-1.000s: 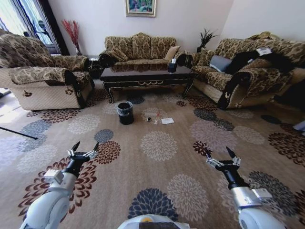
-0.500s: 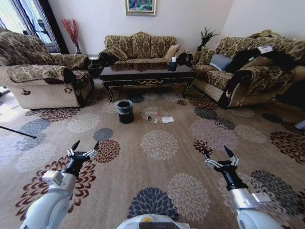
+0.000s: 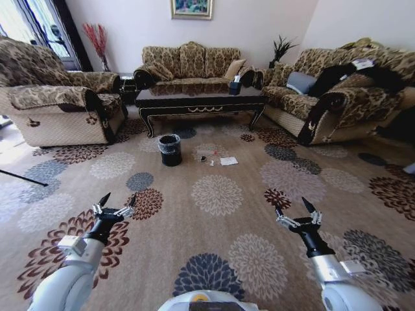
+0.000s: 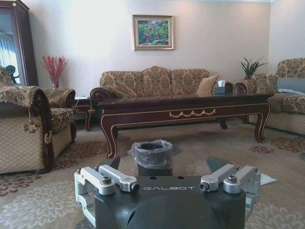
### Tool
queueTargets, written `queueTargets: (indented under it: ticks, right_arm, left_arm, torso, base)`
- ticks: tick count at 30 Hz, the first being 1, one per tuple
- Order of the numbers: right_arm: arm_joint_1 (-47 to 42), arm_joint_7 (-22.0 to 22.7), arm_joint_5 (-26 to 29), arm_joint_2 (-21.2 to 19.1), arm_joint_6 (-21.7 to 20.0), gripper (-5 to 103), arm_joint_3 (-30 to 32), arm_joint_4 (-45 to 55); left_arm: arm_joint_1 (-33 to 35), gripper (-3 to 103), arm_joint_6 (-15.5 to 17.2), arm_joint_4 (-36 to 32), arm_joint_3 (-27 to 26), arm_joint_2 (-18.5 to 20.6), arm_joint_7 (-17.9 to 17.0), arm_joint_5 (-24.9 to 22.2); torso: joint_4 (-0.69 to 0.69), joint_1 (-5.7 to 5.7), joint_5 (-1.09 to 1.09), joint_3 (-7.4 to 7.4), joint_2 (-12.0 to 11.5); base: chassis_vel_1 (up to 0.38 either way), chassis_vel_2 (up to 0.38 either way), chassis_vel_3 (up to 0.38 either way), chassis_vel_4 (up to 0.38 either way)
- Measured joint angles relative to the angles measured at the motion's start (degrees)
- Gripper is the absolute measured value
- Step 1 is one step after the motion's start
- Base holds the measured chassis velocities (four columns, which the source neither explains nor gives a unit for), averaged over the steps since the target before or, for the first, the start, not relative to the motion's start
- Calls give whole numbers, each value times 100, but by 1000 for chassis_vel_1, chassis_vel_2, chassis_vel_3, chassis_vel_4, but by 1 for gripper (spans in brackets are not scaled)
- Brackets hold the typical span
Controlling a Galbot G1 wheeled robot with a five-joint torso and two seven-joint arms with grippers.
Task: Move to the front of the table and pick up the trash from the floor, then place it into the trash bin.
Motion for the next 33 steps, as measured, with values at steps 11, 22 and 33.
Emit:
queueTargets:
  ticks: [11,22,33]
  right_arm:
    - [-47,2,-6,43,-30,100,8,73]
    - [-77,0,65,116,-111,100,-27,165]
    - [-110,0,51,119,-121,100,-25,166]
  left_arm:
    - [49,100,-3,-6,22,-53,0,10]
    - [88,100,-10,16,22,-72,-9,10]
    - [72,100,-5,53,19,-84,-23,9]
  torso:
    - [0,-34,0,-187,-220]
    - [0,-43,0,-417,-466]
    - [0,-44,1,-623,-625]
  base:
    - [0,0,0,0]
    - [0,0,0,0]
    - [0,0,0,0]
